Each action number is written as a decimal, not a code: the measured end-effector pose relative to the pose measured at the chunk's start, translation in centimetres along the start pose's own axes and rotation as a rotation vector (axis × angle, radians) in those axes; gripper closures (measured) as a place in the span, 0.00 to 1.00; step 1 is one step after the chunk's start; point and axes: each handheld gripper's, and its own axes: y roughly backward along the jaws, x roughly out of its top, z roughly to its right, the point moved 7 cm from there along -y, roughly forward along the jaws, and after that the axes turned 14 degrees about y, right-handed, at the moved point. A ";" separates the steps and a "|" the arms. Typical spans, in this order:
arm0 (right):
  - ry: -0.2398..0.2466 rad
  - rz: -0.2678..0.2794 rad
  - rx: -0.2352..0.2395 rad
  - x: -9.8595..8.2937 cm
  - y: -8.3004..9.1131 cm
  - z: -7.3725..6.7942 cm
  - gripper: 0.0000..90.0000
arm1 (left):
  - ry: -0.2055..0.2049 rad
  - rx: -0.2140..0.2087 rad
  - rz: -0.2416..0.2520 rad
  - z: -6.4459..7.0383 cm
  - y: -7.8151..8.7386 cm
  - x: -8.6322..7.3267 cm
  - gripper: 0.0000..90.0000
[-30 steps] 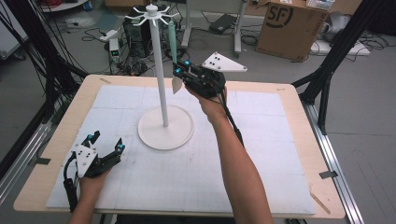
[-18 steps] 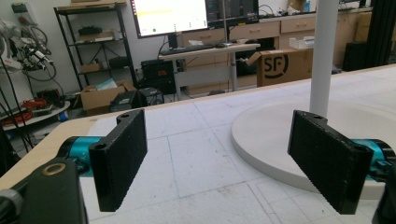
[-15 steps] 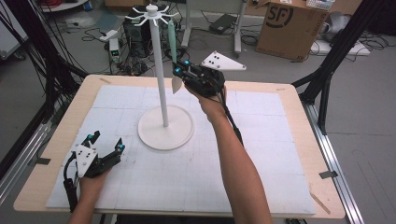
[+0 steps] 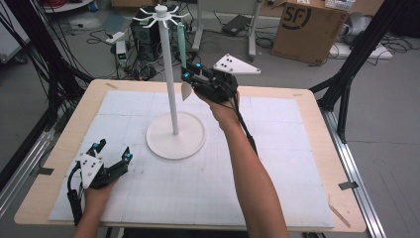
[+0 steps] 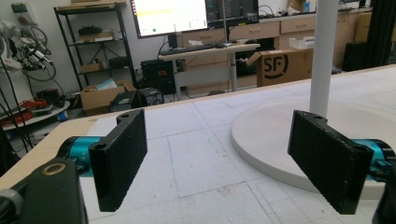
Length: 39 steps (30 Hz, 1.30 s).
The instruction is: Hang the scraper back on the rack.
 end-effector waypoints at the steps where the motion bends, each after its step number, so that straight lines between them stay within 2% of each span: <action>1: 0.003 -0.001 -0.003 0.0 0.0 0.0 0.77 | -0.001 0.001 -0.001 0.0 0.0 0.0 0.23; 5: -0.002 0.000 -0.002 0.0 0.2 0.1 0.68 | -0.002 0.000 -0.001 0.0 0.0 0.0 0.23; 9: -0.007 -0.010 0.009 -0.2 0.1 0.1 0.47 | -0.001 0.000 -0.001 0.0 0.0 0.0 0.23; 13: -0.015 -0.008 0.016 -0.5 0.2 0.2 0.38 | -0.002 -0.001 -0.003 0.0 0.0 0.0 0.23; 20: -0.001 -0.007 0.009 -0.7 0.7 0.1 0.31 | -0.001 0.001 -0.001 0.0 0.0 0.0 0.23; 27: 0.031 -0.012 -0.005 -1.4 1.9 -0.2 0.30 | -0.001 0.000 -0.002 0.0 0.0 0.0 0.23; 29: 0.028 -0.015 -0.015 -1.7 2.3 0.0 0.28 | 0.000 0.001 0.000 0.0 0.0 0.0 0.23; 36: 0.007 0.023 -0.076 -2.5 5.4 0.6 0.28 | -0.001 0.000 0.001 0.0 0.0 0.0 0.23; 39: 0.003 0.028 -0.087 -3.0 6.7 0.7 0.28 | -0.002 0.002 0.000 0.0 0.0 0.0 0.23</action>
